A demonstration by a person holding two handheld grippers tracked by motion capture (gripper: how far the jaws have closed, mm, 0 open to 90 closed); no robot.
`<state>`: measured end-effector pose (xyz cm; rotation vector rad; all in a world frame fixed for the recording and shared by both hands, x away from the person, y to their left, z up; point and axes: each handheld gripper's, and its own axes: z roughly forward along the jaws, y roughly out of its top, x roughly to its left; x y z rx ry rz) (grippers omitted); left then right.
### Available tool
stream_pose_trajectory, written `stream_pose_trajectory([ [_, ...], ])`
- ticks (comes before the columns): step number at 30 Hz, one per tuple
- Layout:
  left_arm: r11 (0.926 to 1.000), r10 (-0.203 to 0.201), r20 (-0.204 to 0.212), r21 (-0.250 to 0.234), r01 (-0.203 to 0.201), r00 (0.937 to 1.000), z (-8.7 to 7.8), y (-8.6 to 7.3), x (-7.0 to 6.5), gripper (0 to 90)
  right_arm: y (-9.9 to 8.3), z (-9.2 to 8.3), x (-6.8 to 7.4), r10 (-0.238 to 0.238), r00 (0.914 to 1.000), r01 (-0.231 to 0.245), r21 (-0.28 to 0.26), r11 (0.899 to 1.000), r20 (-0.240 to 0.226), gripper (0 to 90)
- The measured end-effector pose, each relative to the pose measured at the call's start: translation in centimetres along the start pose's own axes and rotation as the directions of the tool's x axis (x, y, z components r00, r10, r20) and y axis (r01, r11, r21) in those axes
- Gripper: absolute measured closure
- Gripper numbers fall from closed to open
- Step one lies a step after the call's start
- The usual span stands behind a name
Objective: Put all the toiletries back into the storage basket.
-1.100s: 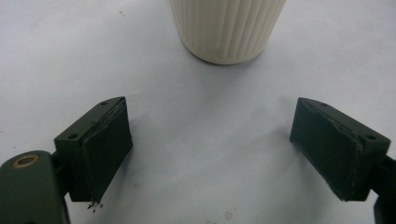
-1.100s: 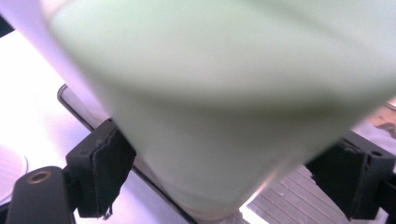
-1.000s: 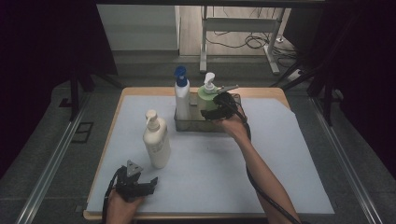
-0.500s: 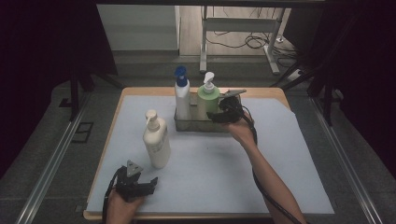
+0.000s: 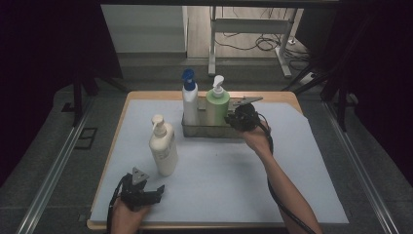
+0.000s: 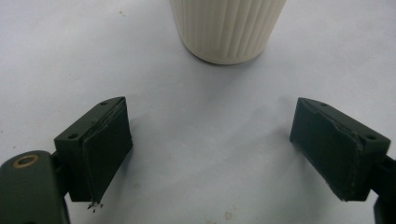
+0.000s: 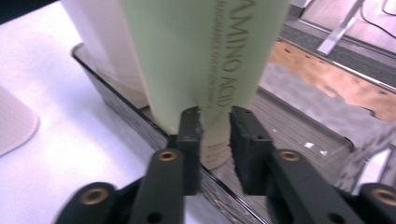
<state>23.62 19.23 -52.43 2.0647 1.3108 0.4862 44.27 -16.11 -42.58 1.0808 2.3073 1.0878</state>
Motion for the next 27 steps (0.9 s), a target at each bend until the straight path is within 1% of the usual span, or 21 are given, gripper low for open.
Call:
stream_pose_trajectory([
  [3,1.0000,0.000,0.000,0.000,0.000,1.0000,0.0,0.0,0.0,12.3,0.0,0.1,-0.4,0.025,0.9994,-0.025,-0.003,1.000,0.024,83.6],
  [6,1.0000,0.000,0.000,0.000,0.000,1.0000,0.0,0.0,0.0,12.3,0.1,0.4,-0.8,0.046,0.9978,-0.046,0.005,0.999,0.048,86.6],
  [9,1.0000,0.000,0.000,0.000,0.000,1.0000,0.0,0.0,0.0,12.3,0.3,0.8,-1.2,0.058,0.9950,-0.059,0.015,0.998,0.081,87.9],
  [12,1.0000,0.000,0.000,0.000,0.000,1.0000,0.0,0.0,0.0,12.3,0.4,1.3,-1.5,0.077,0.9926,-0.079,0.015,0.997,0.093,88.9],
  [19,1.0000,-0.001,0.000,-0.001,0.001,1.0000,0.0,0.0,0.0,12.3,0.7,2.6,-2.0,0.095,0.9882,-0.099,0.025,0.995,0.120,89.3],
  [23,1.0000,-0.001,0.000,0.000,0.001,1.0000,0.0,0.0,0.0,12.3,0.6,3.3,-2.3,0.115,0.9876,-0.118,0.027,0.993,0.108,89.3],
  [27,1.0000,-0.001,0.000,0.000,0.001,1.0000,0.0,0.0,0.0,12.3,0.5,3.9,-2.0,0.124,0.9882,-0.127,0.034,0.991,0.091,89.3],
])
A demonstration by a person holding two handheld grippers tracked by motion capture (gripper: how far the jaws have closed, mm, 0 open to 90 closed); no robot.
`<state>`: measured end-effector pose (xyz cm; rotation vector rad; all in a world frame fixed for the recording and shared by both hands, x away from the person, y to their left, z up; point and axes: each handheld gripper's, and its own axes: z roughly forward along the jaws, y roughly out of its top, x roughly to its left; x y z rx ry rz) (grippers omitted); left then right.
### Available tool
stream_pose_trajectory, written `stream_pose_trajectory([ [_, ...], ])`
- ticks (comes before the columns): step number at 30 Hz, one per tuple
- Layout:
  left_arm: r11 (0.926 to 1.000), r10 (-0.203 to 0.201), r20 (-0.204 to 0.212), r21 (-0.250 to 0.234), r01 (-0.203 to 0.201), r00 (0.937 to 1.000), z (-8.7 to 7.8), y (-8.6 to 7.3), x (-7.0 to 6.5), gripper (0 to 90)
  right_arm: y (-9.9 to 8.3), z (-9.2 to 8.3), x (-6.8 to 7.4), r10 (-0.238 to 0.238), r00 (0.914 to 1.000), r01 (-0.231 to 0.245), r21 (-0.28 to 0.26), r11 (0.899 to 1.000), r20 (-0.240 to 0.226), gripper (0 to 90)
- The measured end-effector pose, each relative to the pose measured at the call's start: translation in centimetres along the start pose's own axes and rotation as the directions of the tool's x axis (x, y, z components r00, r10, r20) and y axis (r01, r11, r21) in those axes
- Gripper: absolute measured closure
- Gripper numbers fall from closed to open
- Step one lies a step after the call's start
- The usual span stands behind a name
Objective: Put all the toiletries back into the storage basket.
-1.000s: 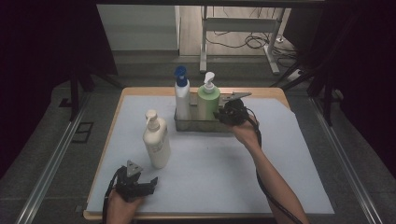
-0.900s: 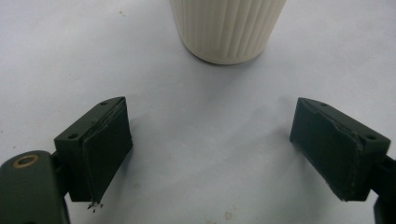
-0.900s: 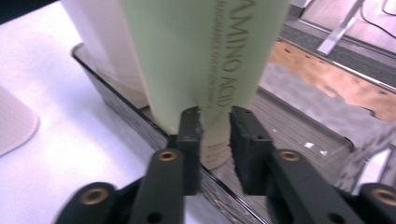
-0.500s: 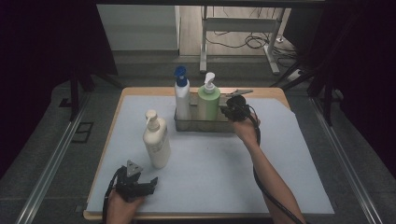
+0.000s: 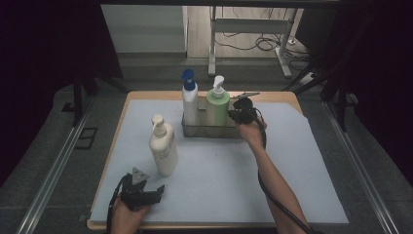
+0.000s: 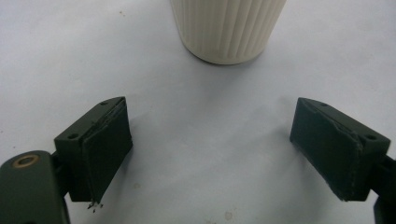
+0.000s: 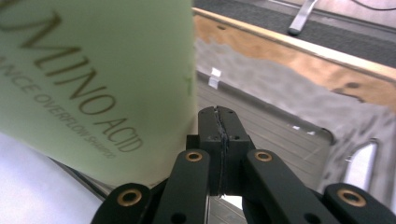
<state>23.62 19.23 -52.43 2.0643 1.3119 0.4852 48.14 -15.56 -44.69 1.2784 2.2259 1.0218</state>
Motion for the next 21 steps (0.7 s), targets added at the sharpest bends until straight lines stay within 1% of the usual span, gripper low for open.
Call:
stream_pose_trajectory([
  [2,1.0000,0.000,0.000,0.000,0.000,1.0000,0.0,0.0,0.0,12.3,-0.1,0.2,0.1,-0.002,1.0000,0.002,0.005,1.000,0.009,89.4],
  [5,1.0000,0.000,0.000,0.000,0.000,1.0000,0.0,0.0,0.0,12.3,-0.2,0.4,0.0,0.030,0.9994,-0.030,0.004,1.000,-0.015,89.4],
  [7,1.0000,0.000,0.000,0.001,0.000,1.0000,0.0,0.0,0.0,12.3,-0.2,0.5,0.1,0.026,0.9996,-0.026,0.006,1.000,-0.011,89.4],
  [13,1.0000,0.000,0.000,0.001,0.000,1.0000,0.0,0.0,0.0,12.3,-0.2,0.6,0.5,0.020,0.9996,-0.020,0.012,1.000,-0.020,89.3],
  [21,1.0000,0.000,0.000,0.001,0.000,1.0000,0.0,0.0,0.0,12.3,-0.2,1.1,1.3,0.013,0.9990,-0.012,0.014,1.000,-0.042,89.3],
])
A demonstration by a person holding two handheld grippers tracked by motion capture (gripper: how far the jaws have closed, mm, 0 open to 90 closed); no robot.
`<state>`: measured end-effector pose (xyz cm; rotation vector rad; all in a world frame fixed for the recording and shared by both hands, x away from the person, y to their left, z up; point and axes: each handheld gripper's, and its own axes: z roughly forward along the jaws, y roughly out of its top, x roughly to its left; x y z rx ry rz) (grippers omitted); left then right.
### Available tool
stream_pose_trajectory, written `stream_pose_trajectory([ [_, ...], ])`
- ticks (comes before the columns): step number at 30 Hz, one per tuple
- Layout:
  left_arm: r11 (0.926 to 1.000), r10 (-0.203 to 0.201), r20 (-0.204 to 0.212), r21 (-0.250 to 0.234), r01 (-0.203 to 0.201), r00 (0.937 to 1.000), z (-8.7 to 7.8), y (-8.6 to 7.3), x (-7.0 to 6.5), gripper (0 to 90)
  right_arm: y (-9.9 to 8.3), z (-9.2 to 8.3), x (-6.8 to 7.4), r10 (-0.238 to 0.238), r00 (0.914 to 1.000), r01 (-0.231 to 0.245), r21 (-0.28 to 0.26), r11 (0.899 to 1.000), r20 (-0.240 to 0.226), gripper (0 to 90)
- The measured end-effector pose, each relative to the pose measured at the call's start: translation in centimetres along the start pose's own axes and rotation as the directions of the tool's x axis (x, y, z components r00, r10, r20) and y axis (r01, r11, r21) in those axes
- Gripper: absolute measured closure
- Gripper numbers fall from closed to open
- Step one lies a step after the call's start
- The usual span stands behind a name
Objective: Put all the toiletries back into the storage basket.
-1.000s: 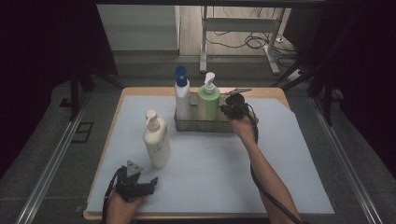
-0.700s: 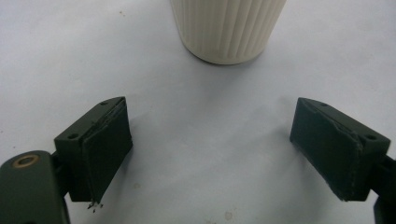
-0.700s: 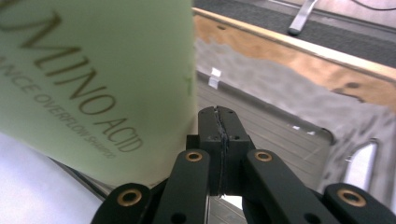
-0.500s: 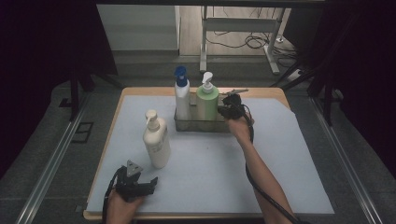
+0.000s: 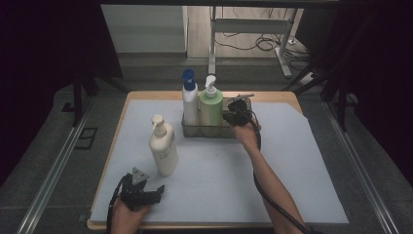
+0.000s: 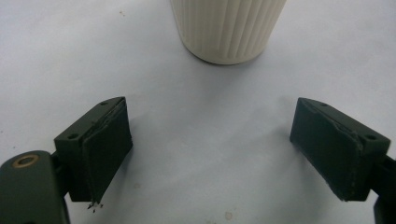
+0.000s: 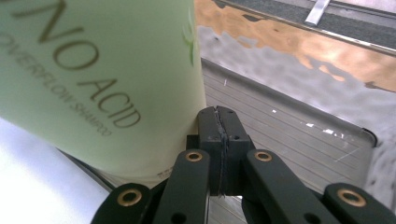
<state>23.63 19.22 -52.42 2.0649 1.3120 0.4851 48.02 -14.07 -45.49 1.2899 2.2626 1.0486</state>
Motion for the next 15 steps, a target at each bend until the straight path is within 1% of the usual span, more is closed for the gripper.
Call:
stream_pose_trajectory([
  [4,1.0000,0.000,0.000,0.000,0.000,1.0000,0.00,0.00,0.00,12.3,0.02,0.23,0.43,-0.005,0.9999,0.005,0.003,1.000,-0.010,89.3],
  [6,1.0000,0.000,0.000,0.001,0.000,1.0000,0.00,0.01,0.00,12.2,0.03,0.30,0.65,-0.011,0.9999,0.011,0.004,1.000,-0.002,89.4],
  [9,1.0000,0.000,0.000,0.001,0.000,1.0000,0.00,0.01,0.00,12.2,0.03,0.29,0.63,-0.003,1.0000,0.003,0.006,1.000,-0.005,89.5],
  [15,1.0000,0.001,0.000,0.002,-0.001,1.0000,0.00,0.02,0.01,12.2,-0.07,0.25,0.92,-0.002,1.0000,0.002,0.007,1.000,0.004,89.6],
])
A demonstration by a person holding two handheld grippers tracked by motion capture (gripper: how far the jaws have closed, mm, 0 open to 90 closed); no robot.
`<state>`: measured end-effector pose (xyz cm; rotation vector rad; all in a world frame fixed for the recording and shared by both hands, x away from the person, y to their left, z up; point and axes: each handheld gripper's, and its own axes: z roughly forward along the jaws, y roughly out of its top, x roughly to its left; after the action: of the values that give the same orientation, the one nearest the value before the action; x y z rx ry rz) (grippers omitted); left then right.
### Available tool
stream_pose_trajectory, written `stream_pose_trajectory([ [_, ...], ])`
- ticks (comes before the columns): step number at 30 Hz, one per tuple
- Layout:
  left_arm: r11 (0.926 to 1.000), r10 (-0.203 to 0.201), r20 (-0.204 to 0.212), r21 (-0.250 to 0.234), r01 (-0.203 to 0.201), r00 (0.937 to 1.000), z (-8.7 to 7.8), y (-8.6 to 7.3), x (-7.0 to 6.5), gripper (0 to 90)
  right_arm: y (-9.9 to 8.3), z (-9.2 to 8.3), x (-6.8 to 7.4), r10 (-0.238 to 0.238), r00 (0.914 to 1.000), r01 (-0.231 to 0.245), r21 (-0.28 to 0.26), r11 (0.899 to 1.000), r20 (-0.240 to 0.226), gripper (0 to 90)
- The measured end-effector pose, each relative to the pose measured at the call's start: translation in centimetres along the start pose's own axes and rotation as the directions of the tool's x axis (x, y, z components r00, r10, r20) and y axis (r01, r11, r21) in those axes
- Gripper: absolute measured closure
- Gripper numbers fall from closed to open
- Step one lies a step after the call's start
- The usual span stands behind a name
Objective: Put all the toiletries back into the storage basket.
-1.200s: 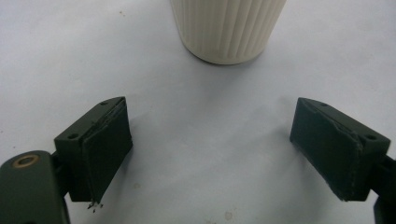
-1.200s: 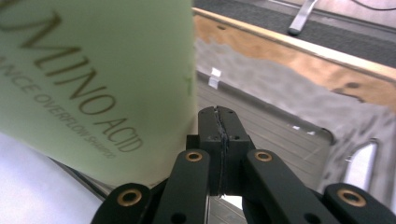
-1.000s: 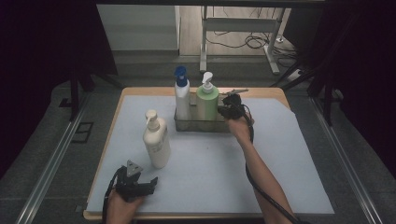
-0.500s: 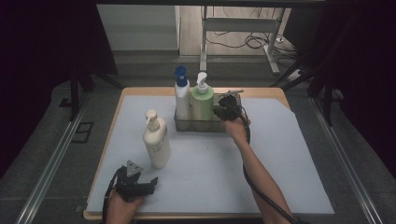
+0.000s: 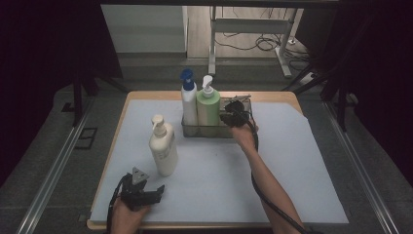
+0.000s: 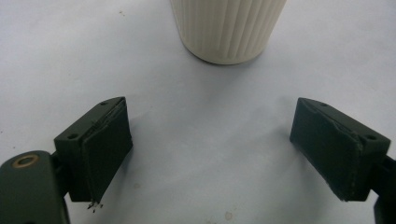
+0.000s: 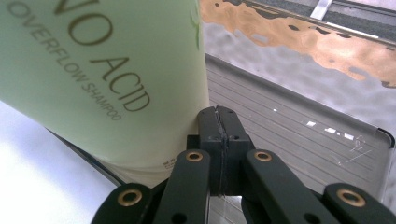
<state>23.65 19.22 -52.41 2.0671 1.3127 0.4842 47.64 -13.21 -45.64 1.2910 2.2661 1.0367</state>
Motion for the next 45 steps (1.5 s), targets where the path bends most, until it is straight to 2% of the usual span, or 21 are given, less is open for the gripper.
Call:
stream_pose_trajectory([
  [7,1.0000,0.000,0.001,0.000,0.000,1.0000,0.0,0.0,0.0,12.2,-0.3,0.0,0.0,-0.010,0.9999,0.010,0.002,1.000,0.004,88.4],
  [10,1.0000,-0.001,0.000,0.000,0.001,1.0000,0.0,0.0,0.0,12.2,-0.4,-0.1,-0.1,-0.018,0.9995,0.018,0.002,1.000,0.024,80.8],
  [15,1.0000,-0.001,0.000,0.000,0.001,1.0000,0.0,0.0,0.0,12.2,-0.6,-0.6,-0.5,-0.010,0.9999,0.010,-0.012,1.000,0.007,76.6],
  [17,1.0000,0.000,0.000,0.000,0.000,1.0000,0.0,0.0,0.0,12.2,-0.5,-0.9,-0.4,-0.022,0.9997,0.022,-0.017,1.000,0.012,74.9],
  [26,1.0000,0.000,0.000,-0.001,0.000,1.0000,0.0,0.0,0.0,12.2,-0.7,-2.2,-0.5,-0.054,0.9985,0.055,-0.033,0.998,0.010,57.5],
  [31,1.0000,-0.001,0.001,-0.002,0.001,1.0000,0.0,0.0,0.0,12.2,-0.9,-2.9,-0.2,-0.096,0.9954,0.096,-0.041,0.995,-0.002,44.6],
  [35,1.0000,-0.001,0.000,-0.002,0.001,1.0000,0.0,0.0,0.0,12.2,-1.0,-3.5,0.1,-0.118,0.9928,0.117,-0.042,0.992,-0.021,38.3],
  [45,1.0000,-0.001,0.000,-0.003,0.001,1.0000,0.0,0.0,0.0,12.2,-1.7,-5.4,0.6,-0.157,0.9853,0.153,-0.062,0.986,-0.067,31.7],
])
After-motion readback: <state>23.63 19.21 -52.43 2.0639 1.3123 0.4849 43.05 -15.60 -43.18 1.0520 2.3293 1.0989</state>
